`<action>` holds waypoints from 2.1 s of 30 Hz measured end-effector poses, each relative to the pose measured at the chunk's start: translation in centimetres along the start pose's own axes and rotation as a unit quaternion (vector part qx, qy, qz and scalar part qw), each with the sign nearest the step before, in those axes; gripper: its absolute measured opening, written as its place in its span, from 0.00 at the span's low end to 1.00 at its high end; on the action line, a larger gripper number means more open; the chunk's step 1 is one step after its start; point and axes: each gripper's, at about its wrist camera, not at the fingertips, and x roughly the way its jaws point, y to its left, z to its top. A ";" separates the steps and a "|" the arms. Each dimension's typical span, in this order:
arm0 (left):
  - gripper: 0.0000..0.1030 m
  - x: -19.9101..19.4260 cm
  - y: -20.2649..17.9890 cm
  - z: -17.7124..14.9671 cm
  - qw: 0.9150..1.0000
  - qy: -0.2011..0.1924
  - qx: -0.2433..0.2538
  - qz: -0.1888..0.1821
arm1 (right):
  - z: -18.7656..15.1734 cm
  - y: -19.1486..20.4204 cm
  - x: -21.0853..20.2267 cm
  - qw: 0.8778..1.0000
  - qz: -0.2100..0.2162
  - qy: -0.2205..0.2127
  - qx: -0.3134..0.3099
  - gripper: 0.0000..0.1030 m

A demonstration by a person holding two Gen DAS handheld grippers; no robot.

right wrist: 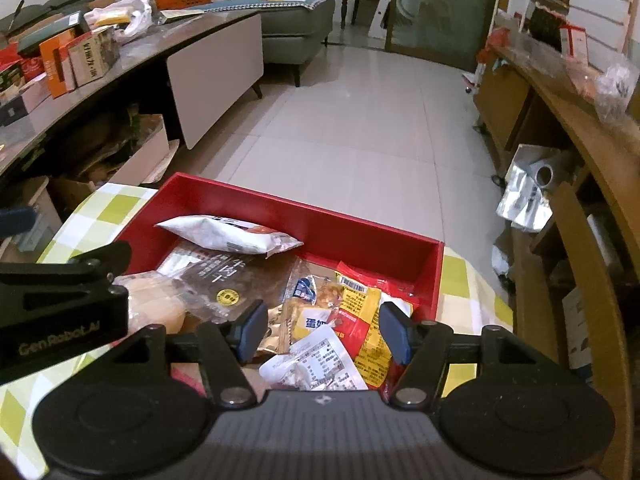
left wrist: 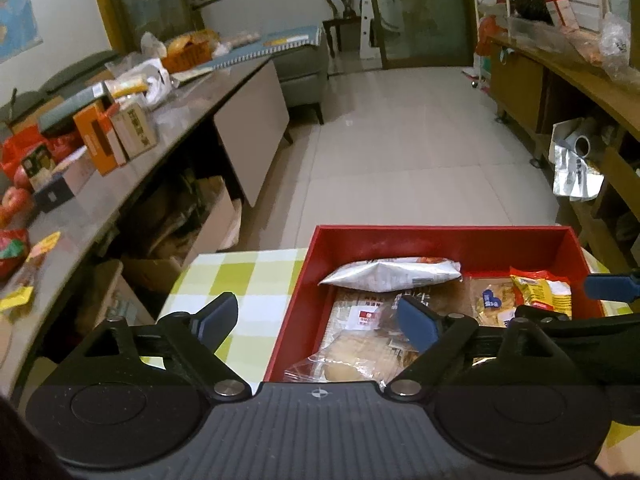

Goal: Organize snacks
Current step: 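Drop the white bag and gold packet into the tray and open both grippers, then move both grippers back to the remaining snacks on the table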

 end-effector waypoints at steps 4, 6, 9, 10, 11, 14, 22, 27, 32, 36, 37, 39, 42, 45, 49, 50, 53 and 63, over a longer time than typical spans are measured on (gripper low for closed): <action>0.91 -1.4 -0.1 -0.3 1.000 -0.020 0.014 0.009 | -0.3 0.4 -1.3 1.000 -0.003 -0.005 -0.011 0.70; 0.91 -2.0 0.0 -0.7 0.999 -0.025 0.020 0.011 | -0.5 0.5 -2.0 1.000 -0.003 -0.008 -0.015 0.70; 0.92 -2.7 0.2 -1.4 0.999 -0.026 0.030 0.011 | -1.1 0.6 -3.1 1.000 -0.002 -0.010 -0.019 0.71; 0.92 -2.9 0.2 -1.6 0.999 -0.025 0.033 0.010 | -1.3 0.6 -3.4 1.000 -0.003 -0.010 -0.020 0.71; 0.92 -3.1 0.3 -1.8 0.999 -0.024 0.034 0.009 | -1.5 0.6 -3.7 1.000 -0.002 -0.010 -0.020 0.72; 0.92 -3.7 0.6 -2.5 0.999 -0.021 0.038 0.006 | -2.3 0.8 -4.4 1.000 -0.001 -0.005 -0.025 0.72; 0.93 -5.3 1.3 -4.1 0.999 -0.015 0.043 -0.004 | -4.1 2.1 -6.2 0.999 0.004 0.000 -0.048 0.73; 0.93 -6.0 1.7 -4.7 0.999 -0.014 0.040 -0.006 | -5.0 2.7 -7.3 0.998 0.008 -0.001 -0.057 0.73; 0.93 -6.7 1.9 -5.3 0.999 -0.014 0.041 -0.008 | -5.5 3.1 -7.8 0.998 0.013 0.000 -0.063 0.73; 0.93 -7.0 2.1 -5.6 0.999 -0.012 0.040 -0.012 | -6.0 3.5 -8.3 0.998 0.018 0.003 -0.067 0.73; 0.93 -7.2 2.1 -5.7 0.999 -0.012 0.039 -0.013 | -6.1 3.6 -8.4 0.997 0.019 0.002 -0.069 0.73; 0.93 -7.5 2.1 -5.9 0.999 -0.013 0.040 -0.015 | -6.3 3.9 -8.7 0.997 0.023 0.002 -0.073 0.73; 0.93 -7.9 2.1 -6.3 0.999 -0.013 0.042 -0.017 | -6.6 4.3 -9.0 0.997 0.026 0.002 -0.079 0.73; 0.93 -8.1 2.1 -6.6 0.999 -0.013 0.043 -0.019 | -6.9 4.6 -9.3 0.996 0.029 0.003 -0.082 0.73; 0.93 -8.5 2.3 -7.0 0.999 -0.011 0.044 -0.020 | -7.4 5.0 -9.8 0.996 0.034 0.004 -0.086 0.74; 0.93 -8.6 2.3 -7.1 0.999 -0.011 0.044 -0.020 | -7.5 5.1 -9.9 0.996 0.035 0.004 -0.088 0.74; 0.93 -8.9 2.5 -7.5 0.999 -0.009 0.045 -0.021 | -7.9 5.5 -10.2 0.995 0.042 0.005 -0.092 0.74; 0.94 -9.6 3.2 -9.3 0.998 0.006 0.053 -0.020 | -9.8 6.8 -10.9 0.991 0.064 0.019 -0.113 0.79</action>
